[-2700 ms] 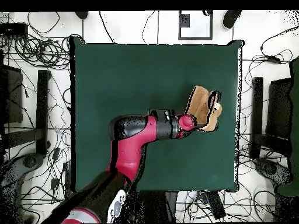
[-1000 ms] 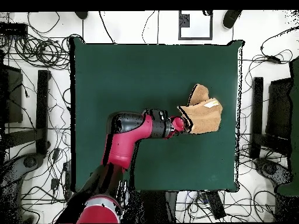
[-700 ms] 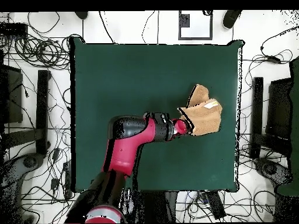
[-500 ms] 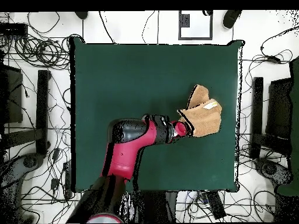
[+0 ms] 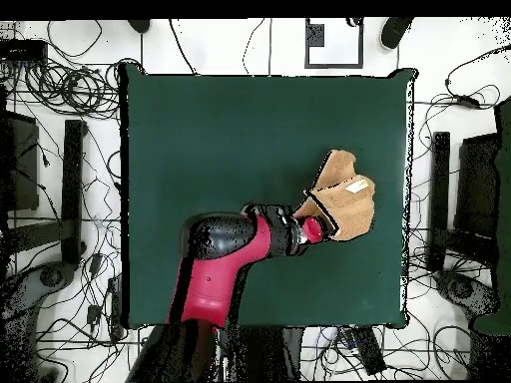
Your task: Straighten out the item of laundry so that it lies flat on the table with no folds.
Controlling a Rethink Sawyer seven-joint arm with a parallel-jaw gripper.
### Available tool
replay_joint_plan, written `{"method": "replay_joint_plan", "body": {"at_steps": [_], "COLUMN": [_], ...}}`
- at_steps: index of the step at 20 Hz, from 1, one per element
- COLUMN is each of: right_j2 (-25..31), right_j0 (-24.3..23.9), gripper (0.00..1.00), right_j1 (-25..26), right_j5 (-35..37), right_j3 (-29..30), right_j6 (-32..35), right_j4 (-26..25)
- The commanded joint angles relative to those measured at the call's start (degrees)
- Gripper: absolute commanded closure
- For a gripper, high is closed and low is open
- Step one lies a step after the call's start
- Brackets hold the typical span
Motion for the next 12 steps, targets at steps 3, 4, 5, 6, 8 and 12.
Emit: {"method": "replay_joint_plan", "body": {"at_steps": [3,4,5,6,8,12], "right_j2": [6.2,6.0,6.0,5.8,5.8,4.9], "right_j0": [-1.2,-1.4,-1.5,-1.6,-1.8,-2.2], "gripper": [0.00,0.00,0.00,0.00,0.00,0.00], "right_j1": [-1.0,-0.3,-0.1,-0.1,-0.4,-1.0], "right_j5": [8.3,8.6,8.7,9.1,9.5,11.2], "right_j3": [6.6,6.5,6.5,6.7,7.0,8.3], "right_j6": [-6.4,-5.3,-4.9,-4.4,-4.1,-3.2], "right_j4": [-3.9,-5.1,-5.5,-6.1,-6.6,-8.9]}}
